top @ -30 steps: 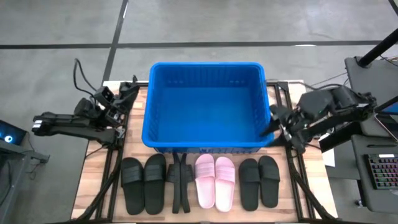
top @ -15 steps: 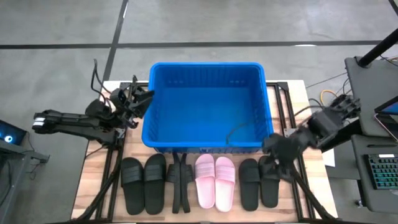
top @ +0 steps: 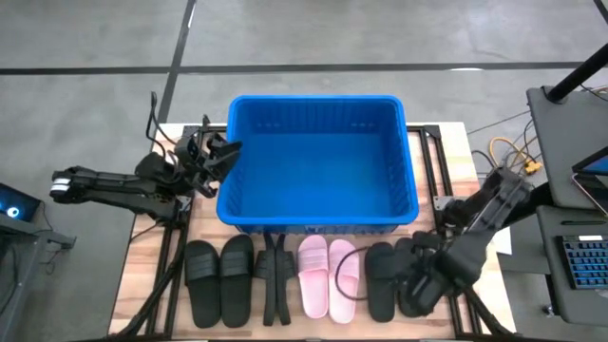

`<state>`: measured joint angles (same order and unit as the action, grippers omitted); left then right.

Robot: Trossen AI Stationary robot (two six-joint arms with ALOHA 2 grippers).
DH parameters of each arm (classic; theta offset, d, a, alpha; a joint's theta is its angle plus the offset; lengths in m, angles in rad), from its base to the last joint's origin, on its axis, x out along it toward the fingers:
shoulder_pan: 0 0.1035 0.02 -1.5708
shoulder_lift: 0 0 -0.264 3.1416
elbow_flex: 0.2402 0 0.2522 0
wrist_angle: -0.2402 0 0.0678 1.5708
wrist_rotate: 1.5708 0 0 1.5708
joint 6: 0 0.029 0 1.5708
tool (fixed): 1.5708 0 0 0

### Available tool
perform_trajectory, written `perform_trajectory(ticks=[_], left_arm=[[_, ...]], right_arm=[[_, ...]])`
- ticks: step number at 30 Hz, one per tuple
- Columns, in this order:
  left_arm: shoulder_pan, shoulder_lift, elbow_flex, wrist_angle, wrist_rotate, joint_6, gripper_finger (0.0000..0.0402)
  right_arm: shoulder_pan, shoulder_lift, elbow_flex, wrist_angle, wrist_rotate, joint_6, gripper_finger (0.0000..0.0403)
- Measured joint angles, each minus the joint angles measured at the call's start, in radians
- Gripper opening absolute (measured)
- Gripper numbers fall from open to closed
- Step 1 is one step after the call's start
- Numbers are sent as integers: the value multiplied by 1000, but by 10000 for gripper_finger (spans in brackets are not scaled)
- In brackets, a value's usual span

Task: Pick and place slides into bin
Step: Put the black slide into the blue bin

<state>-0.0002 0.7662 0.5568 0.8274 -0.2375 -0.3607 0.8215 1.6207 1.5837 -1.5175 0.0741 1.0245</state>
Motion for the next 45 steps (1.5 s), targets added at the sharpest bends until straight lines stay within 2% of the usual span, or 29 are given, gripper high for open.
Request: perform_trajectory(ticks=[10,15,18,24,39,45], left_arm=[[0,-15,0,0,22,1,176],[-1,-11,0,-9,50,1,176],[-1,-1,0,-9,50,1,176],[-1,7,-1,-13,50,1,176],[0,33,-1,-27,52,1,176],[0,44,-1,-30,51,1,176]], right_arm=[[49,199,-12,-5,59,-9,209],[100,244,-54,-7,140,48,203],[125,245,-87,-8,187,98,200],[155,227,-161,1,192,210,194],[182,226,-327,146,192,201,194],[182,226,-392,146,207,263,193]])
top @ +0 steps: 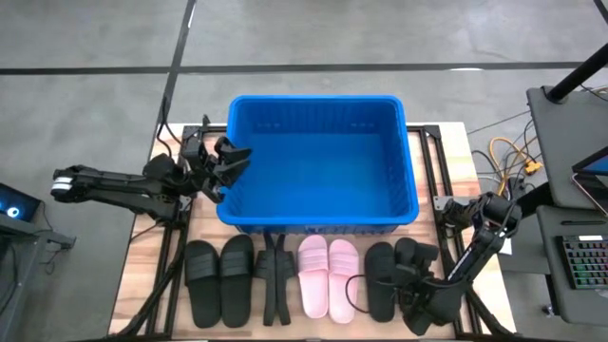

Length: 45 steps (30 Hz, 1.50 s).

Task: Pick and place slides into bin
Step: Put the black slide into the blue bin

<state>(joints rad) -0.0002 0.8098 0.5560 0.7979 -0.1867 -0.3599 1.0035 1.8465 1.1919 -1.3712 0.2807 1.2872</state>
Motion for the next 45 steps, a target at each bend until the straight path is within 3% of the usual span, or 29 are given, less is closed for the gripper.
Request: perform_trajectory(ticks=[12,26,45], left_arm=[[0,9,0,0,-1,-1,176],[-1,15,0,1,-1,-1,176],[0,26,0,3,-1,-1,176]], right_arm=[[0,0,-21,2,3,40,181],[0,-25,-15,-8,-76,37,15],[0,-120,270,-69,-78,21,13]])
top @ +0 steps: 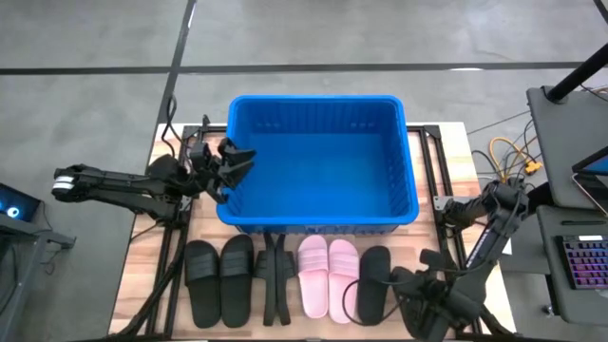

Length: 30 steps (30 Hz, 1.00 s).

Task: Pick and place slides into bin
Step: Put the black slide into the blue bin

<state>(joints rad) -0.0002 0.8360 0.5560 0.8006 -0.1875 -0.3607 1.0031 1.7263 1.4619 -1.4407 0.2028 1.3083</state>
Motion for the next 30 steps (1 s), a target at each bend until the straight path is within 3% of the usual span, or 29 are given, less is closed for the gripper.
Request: perform_trajectory(ticks=[11,18,30], left_arm=[[0,9,0,2,0,-1,176],[0,14,0,3,0,-1,176],[0,14,0,4,0,-3,176]], right_arm=[[-17,-4,197,-27,21,-11,13],[-64,-5,318,-26,172,-75,13],[-152,-5,496,-28,317,-307,13]])
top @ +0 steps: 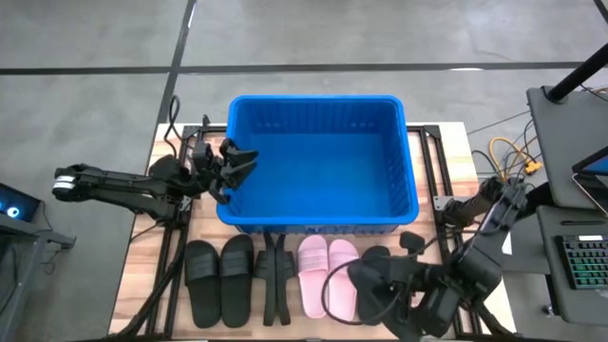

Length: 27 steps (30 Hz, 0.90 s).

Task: Pick and place slides into bin
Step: Put the black slide into the blue bin

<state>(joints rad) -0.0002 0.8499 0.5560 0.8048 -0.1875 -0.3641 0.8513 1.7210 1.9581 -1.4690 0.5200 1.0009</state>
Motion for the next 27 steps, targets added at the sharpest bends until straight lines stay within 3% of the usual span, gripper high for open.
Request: perform_trajectory(ticks=[14,27], left_arm=[[0,-8,0,0,0,0,176],[0,-20,0,0,0,-23,176]], right_arm=[[-156,0,137,-79,251,-263,13],[-389,0,107,-102,268,-521,13]])
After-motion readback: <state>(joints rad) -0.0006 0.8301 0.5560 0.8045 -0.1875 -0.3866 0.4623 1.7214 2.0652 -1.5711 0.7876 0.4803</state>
